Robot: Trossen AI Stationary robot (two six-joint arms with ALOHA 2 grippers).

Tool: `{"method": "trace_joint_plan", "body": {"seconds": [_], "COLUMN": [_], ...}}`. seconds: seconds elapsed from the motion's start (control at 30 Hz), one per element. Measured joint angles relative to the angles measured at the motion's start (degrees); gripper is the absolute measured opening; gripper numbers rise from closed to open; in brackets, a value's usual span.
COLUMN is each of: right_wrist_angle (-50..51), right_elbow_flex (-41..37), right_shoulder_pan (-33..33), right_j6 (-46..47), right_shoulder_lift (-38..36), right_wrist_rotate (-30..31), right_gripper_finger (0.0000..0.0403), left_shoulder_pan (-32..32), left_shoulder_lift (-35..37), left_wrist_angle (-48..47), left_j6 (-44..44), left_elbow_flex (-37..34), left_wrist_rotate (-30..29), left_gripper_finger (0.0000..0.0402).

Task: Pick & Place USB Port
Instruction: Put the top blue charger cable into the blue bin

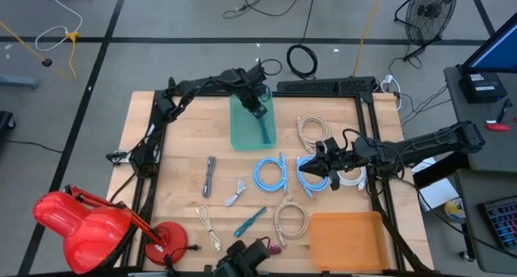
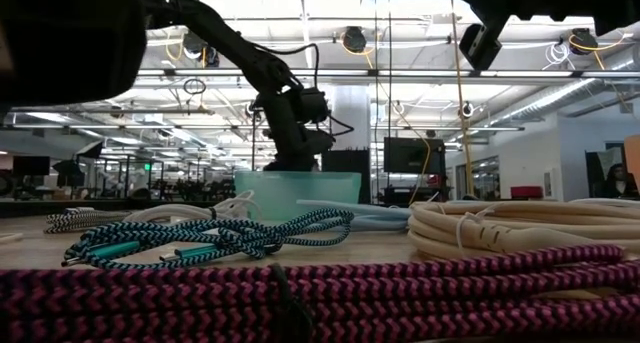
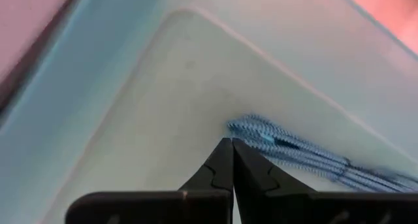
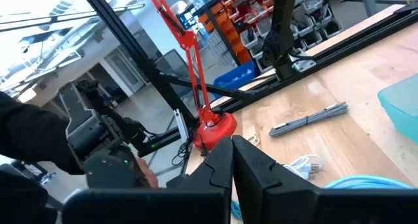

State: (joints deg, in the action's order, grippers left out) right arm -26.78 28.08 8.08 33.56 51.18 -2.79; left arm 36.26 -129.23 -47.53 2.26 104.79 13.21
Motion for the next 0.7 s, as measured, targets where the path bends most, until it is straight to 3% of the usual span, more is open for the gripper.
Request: {"method": "trace_joint_plan", "body": {"seconds": [0.7], "right_wrist_angle": [0.12], "right_elbow_flex": [0.00], "right_shoulder_pan": [0.00], "right_j6": [-1.61], "right_shoulder_lift": [0.00], "right_wrist_rotate": [-0.02], "right_gripper_finger": [0.0000], "left_shoulder_pan": [-1.93], "left_shoulder_lift": [-1.88], "left_wrist_angle": [-2.32], "left_j6": [-0.04], "left_elbow_flex": [0.61], "left_wrist_rotate": [1.97], "left_gripper_finger": [0.0000]}}
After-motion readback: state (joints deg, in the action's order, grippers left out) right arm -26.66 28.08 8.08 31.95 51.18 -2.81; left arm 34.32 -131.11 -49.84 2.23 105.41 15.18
